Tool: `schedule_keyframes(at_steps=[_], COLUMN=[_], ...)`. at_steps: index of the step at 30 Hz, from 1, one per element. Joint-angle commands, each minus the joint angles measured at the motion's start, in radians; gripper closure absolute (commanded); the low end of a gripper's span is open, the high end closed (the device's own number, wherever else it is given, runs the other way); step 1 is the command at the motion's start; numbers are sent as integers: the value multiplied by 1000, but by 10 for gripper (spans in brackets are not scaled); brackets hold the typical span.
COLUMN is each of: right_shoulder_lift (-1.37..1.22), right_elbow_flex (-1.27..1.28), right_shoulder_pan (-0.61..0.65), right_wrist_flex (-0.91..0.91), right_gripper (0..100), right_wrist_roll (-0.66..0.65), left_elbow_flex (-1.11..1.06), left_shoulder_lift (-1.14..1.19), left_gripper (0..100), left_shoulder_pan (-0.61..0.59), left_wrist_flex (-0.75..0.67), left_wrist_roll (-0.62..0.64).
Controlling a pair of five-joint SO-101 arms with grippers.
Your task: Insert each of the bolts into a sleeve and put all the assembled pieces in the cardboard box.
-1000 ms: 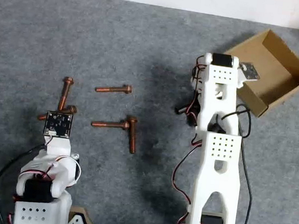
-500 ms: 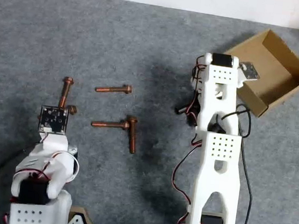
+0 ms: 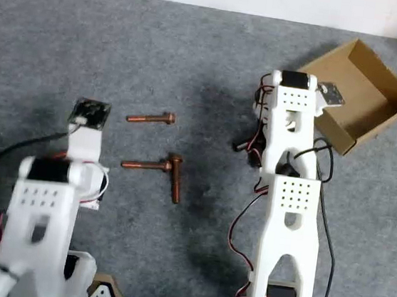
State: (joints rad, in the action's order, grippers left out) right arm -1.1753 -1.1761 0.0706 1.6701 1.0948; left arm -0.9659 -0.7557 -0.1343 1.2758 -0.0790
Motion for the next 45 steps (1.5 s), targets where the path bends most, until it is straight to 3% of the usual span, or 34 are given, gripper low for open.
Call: schedule_keyframes(at_steps=[1,6,16,21,24,38,45], right_shoulder_lift=[-15,-15,-15,-15,-15,-15,-15], right_elbow_flex=[-16,-16,-16,-16,-16,-22,-19], right_shoulder_pan=[12,12,12,13,13,-39,-70], right_wrist_flex=[-74,-74,-74,-74,-74,-143,-173], right_gripper=[912,912,912,912,912,912,912], right_wrist_roll=[-14,-14,-15,-44,-44,-43,-48], left_elbow_flex=[97,116,113,13,-36,-27,165], left_shoulder_lift=[74,77,85,77,84,94,426], left_gripper=[993,993,993,993,993,994,994], left_shoulder_pan=[39,50,203,206,228,291,289], left_wrist_flex=[-15,-64,-132,-347,-419,-420,-345], left_wrist_roll=[-58,-336,-612,-763,-772,-770,-772])
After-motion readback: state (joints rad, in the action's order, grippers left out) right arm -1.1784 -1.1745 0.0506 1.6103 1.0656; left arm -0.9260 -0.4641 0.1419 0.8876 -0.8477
